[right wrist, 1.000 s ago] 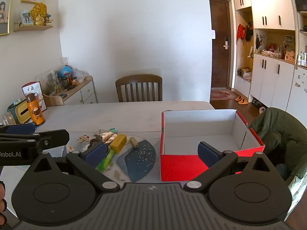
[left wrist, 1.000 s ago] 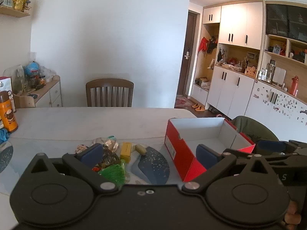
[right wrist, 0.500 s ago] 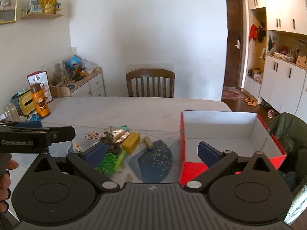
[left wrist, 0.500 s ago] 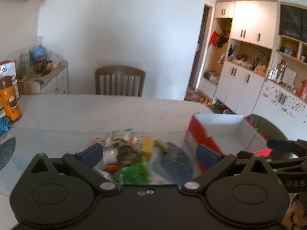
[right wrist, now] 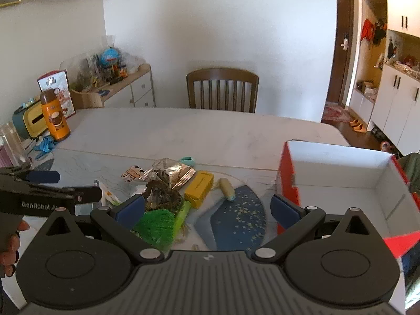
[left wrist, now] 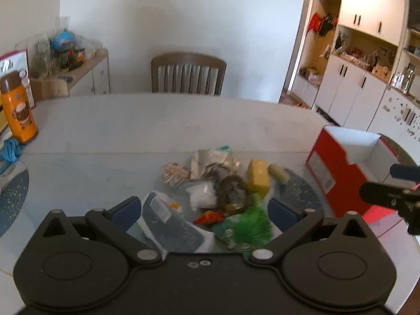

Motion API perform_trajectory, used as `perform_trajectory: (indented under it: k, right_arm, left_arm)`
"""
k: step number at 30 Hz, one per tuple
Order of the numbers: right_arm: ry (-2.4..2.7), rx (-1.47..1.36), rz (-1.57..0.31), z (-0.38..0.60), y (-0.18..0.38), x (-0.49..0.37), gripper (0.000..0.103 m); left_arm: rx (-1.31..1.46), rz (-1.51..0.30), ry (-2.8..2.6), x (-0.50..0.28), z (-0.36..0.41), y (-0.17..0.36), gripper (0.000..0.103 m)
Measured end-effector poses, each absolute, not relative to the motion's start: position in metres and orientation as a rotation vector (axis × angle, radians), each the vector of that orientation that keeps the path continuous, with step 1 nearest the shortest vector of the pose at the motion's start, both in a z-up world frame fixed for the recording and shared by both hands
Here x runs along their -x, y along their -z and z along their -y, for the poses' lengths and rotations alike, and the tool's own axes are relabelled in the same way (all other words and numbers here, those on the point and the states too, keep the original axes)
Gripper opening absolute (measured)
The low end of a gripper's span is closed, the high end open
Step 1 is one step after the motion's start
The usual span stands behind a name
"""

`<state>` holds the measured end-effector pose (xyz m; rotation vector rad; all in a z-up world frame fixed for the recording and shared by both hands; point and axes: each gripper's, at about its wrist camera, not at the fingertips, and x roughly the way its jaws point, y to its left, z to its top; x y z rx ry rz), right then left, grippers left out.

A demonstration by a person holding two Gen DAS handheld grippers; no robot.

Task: Organize objects
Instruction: 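Move both tools toward the cluttered items on the table, then grasp the brown hair tie with the right gripper while the left gripper grasps the white plastic bag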

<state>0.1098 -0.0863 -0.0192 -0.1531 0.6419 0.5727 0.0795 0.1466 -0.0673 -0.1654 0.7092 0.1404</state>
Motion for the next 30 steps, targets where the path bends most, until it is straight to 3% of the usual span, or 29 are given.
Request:
perform_trajectory:
  k: [9,15,30]
  right_arm:
    - [-0.623,0.230,-0.691,0.025,0.047,-0.153,0.101]
    - [-0.629,0.264,-0.765,-0.001,0.072,-0.175,0.092]
    - [-0.700,0.339,-0.832,-0.047,0.096,-0.194,0.055]
  left_arm:
    - [0.203,-0.809,-0.158,-0.114,-0.183,0.096,0.098]
    - [0.211,-0.875,-0.148,-0.124,-0.192,0.112,0.095]
    - [0.264,-0.936,-0.101,-0.125,-0.213,0.131,0.075]
